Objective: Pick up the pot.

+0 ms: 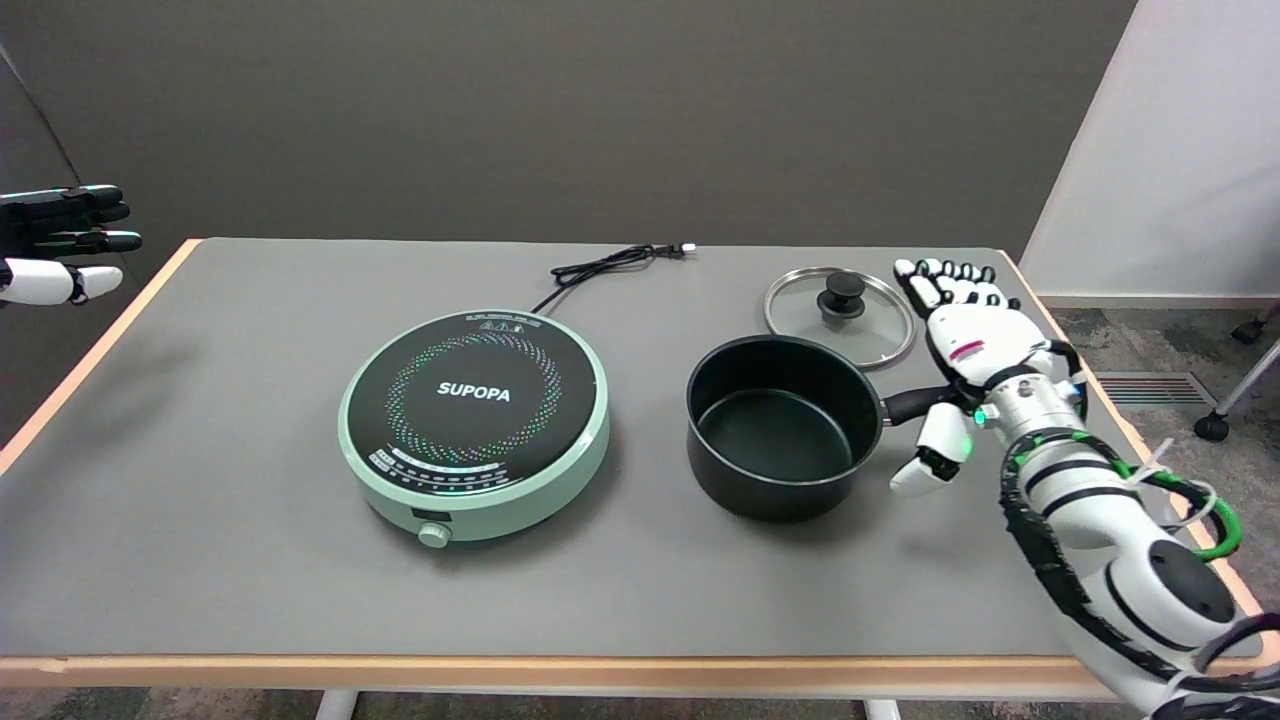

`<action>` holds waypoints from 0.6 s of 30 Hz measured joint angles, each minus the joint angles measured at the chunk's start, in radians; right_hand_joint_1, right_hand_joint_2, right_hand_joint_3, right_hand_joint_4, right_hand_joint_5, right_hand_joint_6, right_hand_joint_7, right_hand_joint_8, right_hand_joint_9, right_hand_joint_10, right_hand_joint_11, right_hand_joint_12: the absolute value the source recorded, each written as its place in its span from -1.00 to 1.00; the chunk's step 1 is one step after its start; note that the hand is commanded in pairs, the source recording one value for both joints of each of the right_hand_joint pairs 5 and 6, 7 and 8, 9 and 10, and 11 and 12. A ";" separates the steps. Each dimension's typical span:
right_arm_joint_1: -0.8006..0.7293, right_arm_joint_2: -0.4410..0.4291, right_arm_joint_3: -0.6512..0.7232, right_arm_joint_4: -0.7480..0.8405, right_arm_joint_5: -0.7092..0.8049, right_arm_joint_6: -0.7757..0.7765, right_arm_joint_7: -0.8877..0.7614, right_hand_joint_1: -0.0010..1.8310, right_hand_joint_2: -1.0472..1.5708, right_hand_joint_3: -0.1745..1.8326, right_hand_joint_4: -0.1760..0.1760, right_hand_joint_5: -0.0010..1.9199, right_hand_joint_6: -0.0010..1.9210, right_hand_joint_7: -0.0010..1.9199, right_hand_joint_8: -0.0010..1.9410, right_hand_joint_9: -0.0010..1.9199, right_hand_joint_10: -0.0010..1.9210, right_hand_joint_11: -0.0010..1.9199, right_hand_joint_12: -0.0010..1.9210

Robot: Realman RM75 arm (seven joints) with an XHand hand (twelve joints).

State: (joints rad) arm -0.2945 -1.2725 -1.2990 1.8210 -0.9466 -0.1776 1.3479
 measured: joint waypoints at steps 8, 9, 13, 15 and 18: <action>0.021 0.000 -0.094 0.019 -0.031 -0.137 -0.028 0.31 -0.89 0.27 0.48 -0.99 -0.99 -0.99 -0.99 -0.99 -0.99 -0.99 -0.99; 0.023 0.001 -0.102 0.021 -0.034 -0.150 -0.030 0.31 -0.89 0.28 0.49 -0.99 -0.99 -0.99 -0.99 -0.99 -0.99 -0.99 -0.99; 0.030 0.001 -0.125 0.025 -0.042 -0.195 -0.037 0.31 -0.89 0.28 0.54 -0.99 -0.99 -0.99 -0.99 -0.99 -0.99 -0.99 -0.99; 0.033 0.002 -0.134 0.028 -0.045 -0.215 -0.040 0.31 -0.90 0.30 0.59 -0.99 -0.99 -0.99 -0.99 -0.99 -0.99 -0.99 -0.99; 0.037 0.003 -0.143 0.030 -0.049 -0.239 -0.044 0.31 -0.90 0.30 0.67 -0.99 -0.99 -0.99 -0.99 -0.99 -0.99 -0.99 -0.99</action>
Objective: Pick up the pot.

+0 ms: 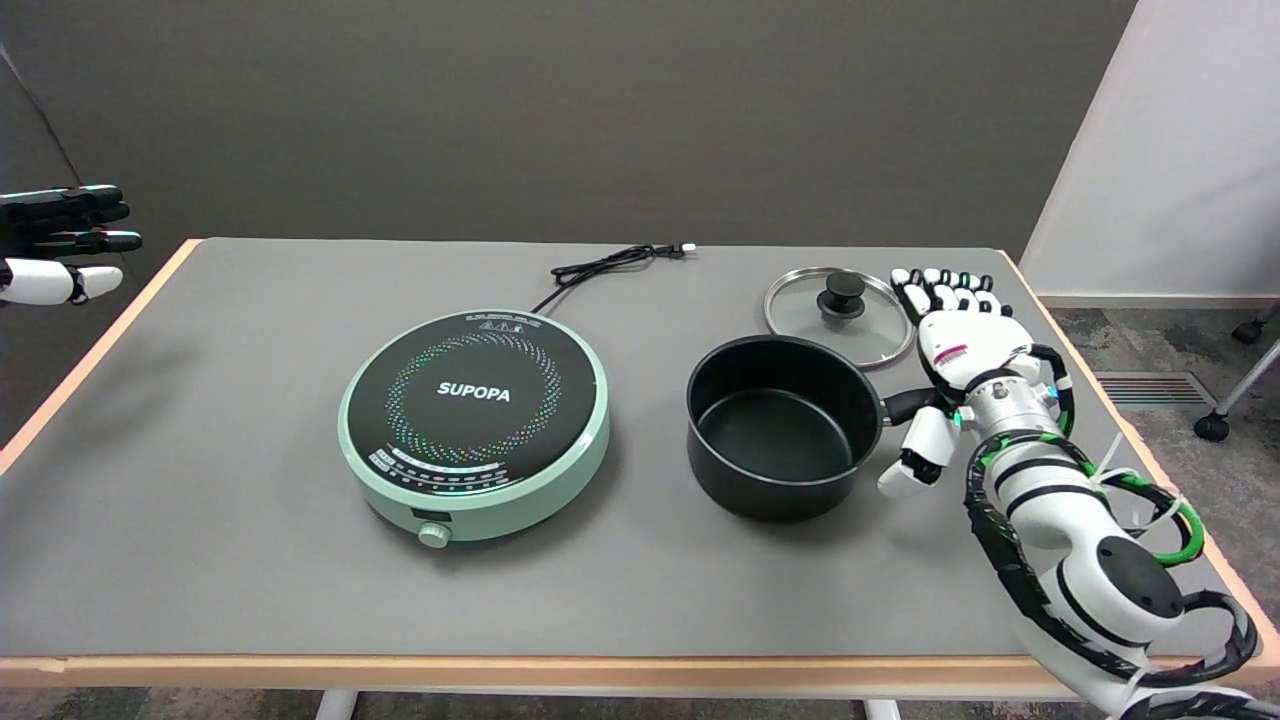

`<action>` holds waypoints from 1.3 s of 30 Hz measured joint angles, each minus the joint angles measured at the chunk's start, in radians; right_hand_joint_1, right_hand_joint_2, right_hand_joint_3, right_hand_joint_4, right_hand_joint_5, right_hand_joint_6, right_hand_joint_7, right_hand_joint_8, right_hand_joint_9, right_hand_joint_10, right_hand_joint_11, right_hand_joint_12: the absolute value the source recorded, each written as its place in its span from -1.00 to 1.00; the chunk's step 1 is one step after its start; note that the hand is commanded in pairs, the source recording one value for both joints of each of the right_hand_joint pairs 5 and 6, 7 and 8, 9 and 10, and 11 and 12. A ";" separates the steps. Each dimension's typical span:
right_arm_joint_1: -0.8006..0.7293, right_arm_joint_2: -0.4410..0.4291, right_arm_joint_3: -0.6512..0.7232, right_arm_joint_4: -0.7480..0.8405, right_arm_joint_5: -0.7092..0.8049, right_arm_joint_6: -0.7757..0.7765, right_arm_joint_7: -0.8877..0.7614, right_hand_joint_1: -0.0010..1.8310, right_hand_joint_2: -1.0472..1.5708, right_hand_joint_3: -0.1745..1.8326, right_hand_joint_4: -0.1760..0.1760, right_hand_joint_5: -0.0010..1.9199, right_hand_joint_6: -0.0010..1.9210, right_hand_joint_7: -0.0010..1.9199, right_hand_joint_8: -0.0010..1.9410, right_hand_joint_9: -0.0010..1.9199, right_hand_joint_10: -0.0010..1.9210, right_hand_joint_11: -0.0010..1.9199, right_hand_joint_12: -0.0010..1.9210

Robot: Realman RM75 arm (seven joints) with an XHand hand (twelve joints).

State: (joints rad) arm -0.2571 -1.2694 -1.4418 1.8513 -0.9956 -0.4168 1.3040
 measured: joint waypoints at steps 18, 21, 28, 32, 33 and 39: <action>0.022 0.010 -0.023 -0.011 0.027 -0.066 -0.010 0.29 -0.89 0.26 1.00 -0.99 -0.99 -0.99 -0.99 -0.99 -0.99 -0.99 -0.99; 0.024 0.013 -0.022 -0.017 0.042 -0.069 -0.011 0.29 -0.88 0.26 1.00 -0.99 -0.99 -0.99 -0.99 -0.99 -0.99 -0.99 -0.99; 0.030 0.022 -0.018 -0.043 0.086 -0.070 -0.013 0.29 -0.88 0.26 1.00 -0.99 -0.99 -0.99 -0.99 -0.99 -0.99 -0.99 -0.99; 0.033 0.030 -0.016 -0.061 0.115 -0.063 -0.015 0.29 -0.88 0.26 1.00 -0.99 -0.99 -0.99 -0.99 -0.99 -0.99 -0.99 -0.99; 0.033 0.032 -0.015 -0.065 0.124 -0.061 -0.016 0.29 -0.88 0.26 1.00 -0.99 -0.99 -0.99 -0.99 -0.99 -0.99 -0.99 -0.99; 0.039 0.047 -0.012 -0.087 0.160 -0.050 -0.020 0.29 -0.87 0.26 1.00 -0.99 -0.99 -0.99 -0.99 -0.99 -0.99 -0.99 -0.99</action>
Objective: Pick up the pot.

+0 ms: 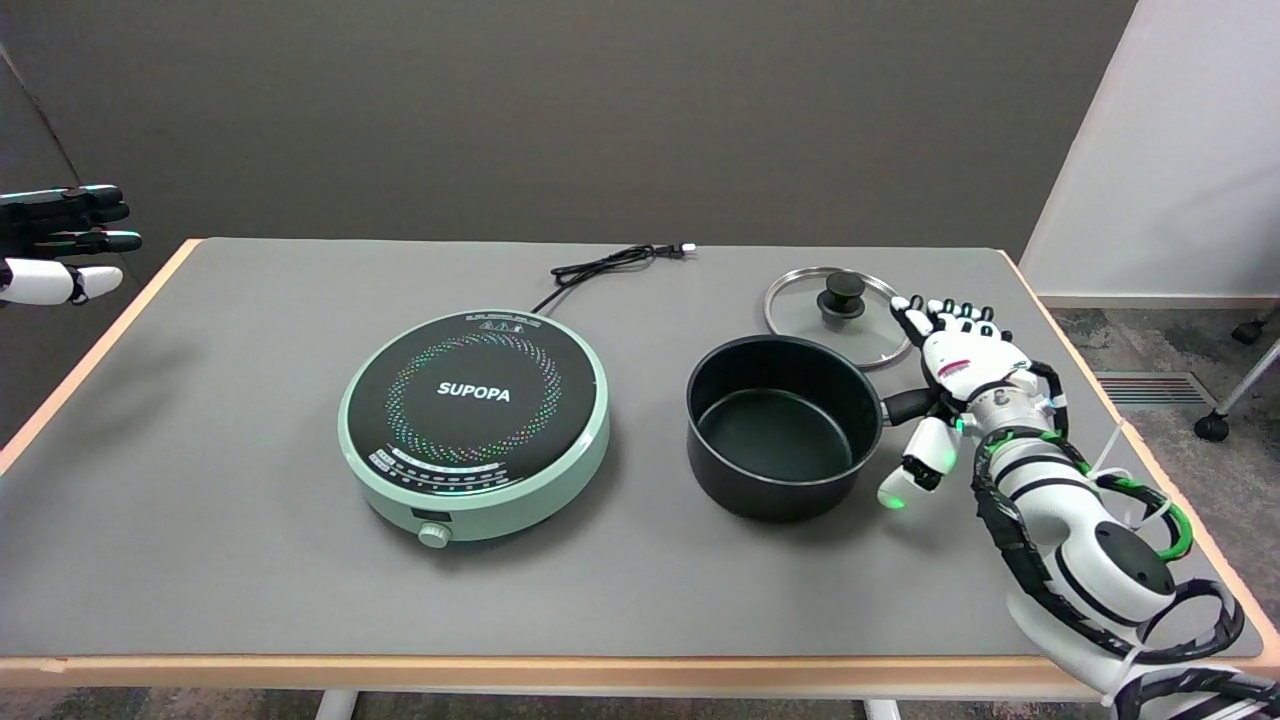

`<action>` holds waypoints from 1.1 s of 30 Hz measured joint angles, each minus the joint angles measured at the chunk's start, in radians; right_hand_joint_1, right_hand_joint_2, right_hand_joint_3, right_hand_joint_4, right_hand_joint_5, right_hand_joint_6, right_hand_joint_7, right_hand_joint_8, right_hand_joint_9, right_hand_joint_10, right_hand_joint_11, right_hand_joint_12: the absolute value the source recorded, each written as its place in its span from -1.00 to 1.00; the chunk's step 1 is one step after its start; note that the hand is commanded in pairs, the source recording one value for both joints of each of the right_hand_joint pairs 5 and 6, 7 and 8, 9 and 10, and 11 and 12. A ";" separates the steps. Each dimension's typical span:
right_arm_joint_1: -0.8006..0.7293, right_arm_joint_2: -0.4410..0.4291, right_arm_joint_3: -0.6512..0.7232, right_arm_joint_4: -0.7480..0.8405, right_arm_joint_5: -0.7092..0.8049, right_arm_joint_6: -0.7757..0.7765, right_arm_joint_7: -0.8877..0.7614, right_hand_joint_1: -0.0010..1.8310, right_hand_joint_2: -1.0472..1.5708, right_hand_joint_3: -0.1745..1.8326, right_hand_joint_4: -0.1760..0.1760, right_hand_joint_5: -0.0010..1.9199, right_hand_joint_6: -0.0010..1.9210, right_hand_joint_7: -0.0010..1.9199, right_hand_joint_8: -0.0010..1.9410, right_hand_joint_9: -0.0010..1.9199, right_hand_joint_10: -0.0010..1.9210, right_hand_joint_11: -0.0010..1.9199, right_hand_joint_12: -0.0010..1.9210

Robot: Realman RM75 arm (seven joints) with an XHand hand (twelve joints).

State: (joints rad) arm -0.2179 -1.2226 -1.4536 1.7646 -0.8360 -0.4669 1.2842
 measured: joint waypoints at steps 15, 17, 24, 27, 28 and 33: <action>0.022 0.031 0.011 -0.018 0.041 0.036 -0.018 0.28 -0.79 -0.04 1.00 -0.98 -0.98 -0.98 -0.98 -0.98 -0.98 -0.98 -0.98; 0.023 0.033 0.013 -0.018 0.045 0.038 -0.021 0.28 -0.78 -0.06 1.00 -0.97 -0.97 -0.97 -0.97 -0.97 -0.97 -0.97 -0.97; 0.024 0.043 0.018 -0.023 0.072 0.046 -0.033 0.34 -0.86 0.35 1.00 -0.96 -0.96 -0.96 -0.96 -0.96 -0.96 -0.96 -0.96; 0.024 0.047 0.019 -0.027 0.084 0.048 -0.037 0.32 -0.88 0.44 1.00 -0.94 -0.94 -0.94 -0.94 -0.94 -0.94 -0.94 -0.94; 0.024 0.048 0.020 -0.028 0.089 0.049 -0.039 0.32 -0.88 0.45 1.00 -0.94 -0.94 -0.94 -0.94 -0.94 -0.94 -0.94 -0.94; 0.024 0.052 0.022 -0.037 0.113 0.053 -0.044 0.32 -0.87 0.45 1.00 -0.93 -0.93 -0.93 -0.93 -0.93 -0.93 -0.93 -0.93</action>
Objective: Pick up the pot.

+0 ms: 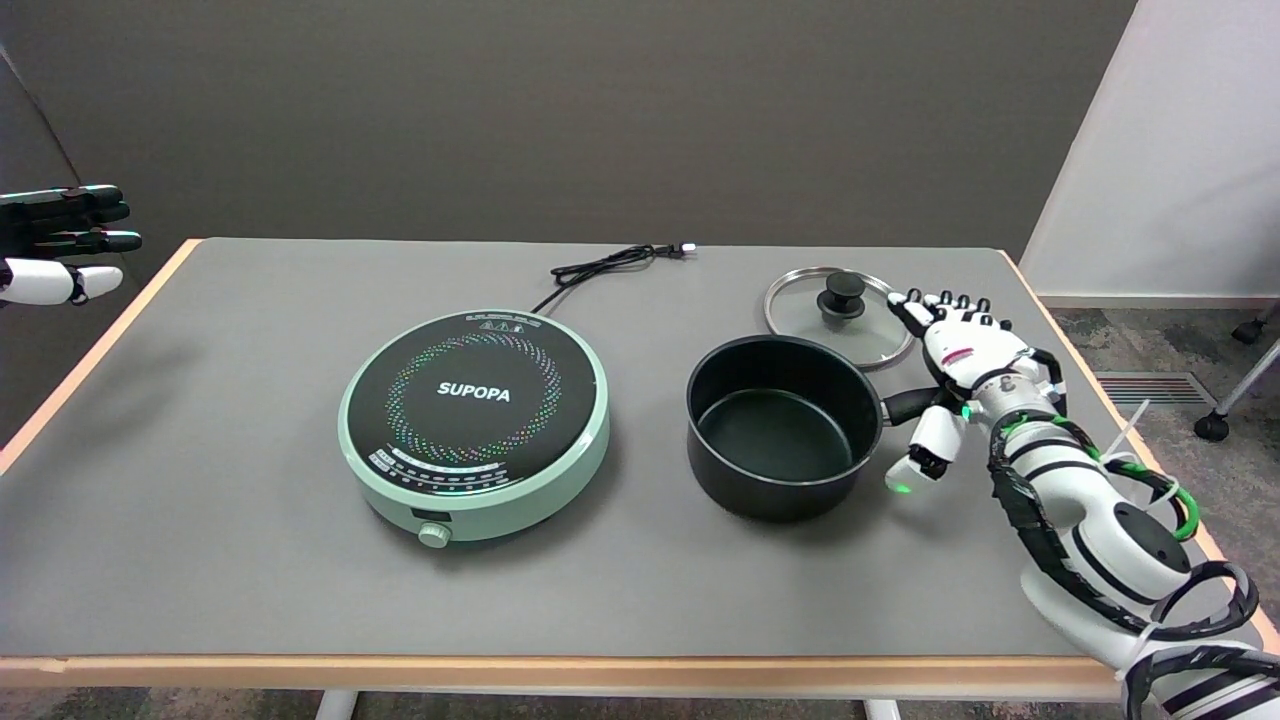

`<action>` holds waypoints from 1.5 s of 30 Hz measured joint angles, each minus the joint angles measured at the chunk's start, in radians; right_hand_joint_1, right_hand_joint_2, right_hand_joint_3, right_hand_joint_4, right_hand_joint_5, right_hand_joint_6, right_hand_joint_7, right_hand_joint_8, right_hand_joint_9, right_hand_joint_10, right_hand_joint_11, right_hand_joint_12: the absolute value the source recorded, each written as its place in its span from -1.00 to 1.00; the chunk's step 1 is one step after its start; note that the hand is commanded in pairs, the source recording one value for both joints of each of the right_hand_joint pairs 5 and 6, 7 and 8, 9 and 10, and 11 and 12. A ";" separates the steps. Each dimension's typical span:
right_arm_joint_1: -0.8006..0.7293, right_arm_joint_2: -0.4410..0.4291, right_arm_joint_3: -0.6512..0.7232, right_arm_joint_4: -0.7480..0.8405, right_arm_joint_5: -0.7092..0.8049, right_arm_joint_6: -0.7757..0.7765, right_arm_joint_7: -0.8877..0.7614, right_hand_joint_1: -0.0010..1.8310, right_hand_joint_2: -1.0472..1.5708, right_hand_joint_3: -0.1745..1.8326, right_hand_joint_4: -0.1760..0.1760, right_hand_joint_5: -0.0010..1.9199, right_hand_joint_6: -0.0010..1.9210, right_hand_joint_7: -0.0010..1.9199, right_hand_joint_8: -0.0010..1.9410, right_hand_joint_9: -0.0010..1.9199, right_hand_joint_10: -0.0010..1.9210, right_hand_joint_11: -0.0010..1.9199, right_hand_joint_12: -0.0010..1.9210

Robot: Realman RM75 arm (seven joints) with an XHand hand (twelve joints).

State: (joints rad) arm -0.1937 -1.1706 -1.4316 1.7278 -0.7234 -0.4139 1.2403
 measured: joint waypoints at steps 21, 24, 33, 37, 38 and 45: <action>-0.002 0.009 -0.003 -0.016 0.070 0.005 -0.016 0.29 -0.78 0.76 0.96 -0.19 -0.19 -0.19 -0.20 -0.19 -0.19 -0.19 -0.19; -0.001 0.011 -0.003 -0.017 0.074 0.007 -0.016 0.28 -0.76 0.67 0.93 -0.14 -0.14 -0.14 -0.15 -0.14 -0.14 -0.14 -0.14; 0.003 0.015 -0.001 -0.019 0.082 0.015 -0.019 0.32 -0.71 0.46 0.28 -0.05 -0.05 -0.05 -0.06 -0.05 -0.05 -0.05 -0.05; 0.004 0.016 0.000 -0.019 0.083 0.021 -0.022 0.32 -0.70 0.45 0.21 0.01 0.01 0.01 0.00 0.01 0.01 0.01 0.01; 0.005 0.017 0.000 -0.019 0.084 0.023 -0.023 0.32 -0.70 0.44 0.18 0.03 0.03 0.03 0.02 0.03 0.03 0.03 0.03; 0.007 0.018 0.003 -0.017 0.087 0.030 -0.027 0.28 -0.67 0.51 -0.06 0.19 0.19 0.19 0.18 0.19 0.19 0.19 0.19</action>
State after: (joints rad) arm -0.1872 -1.1522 -1.4286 1.7105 -0.6359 -0.3835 1.2135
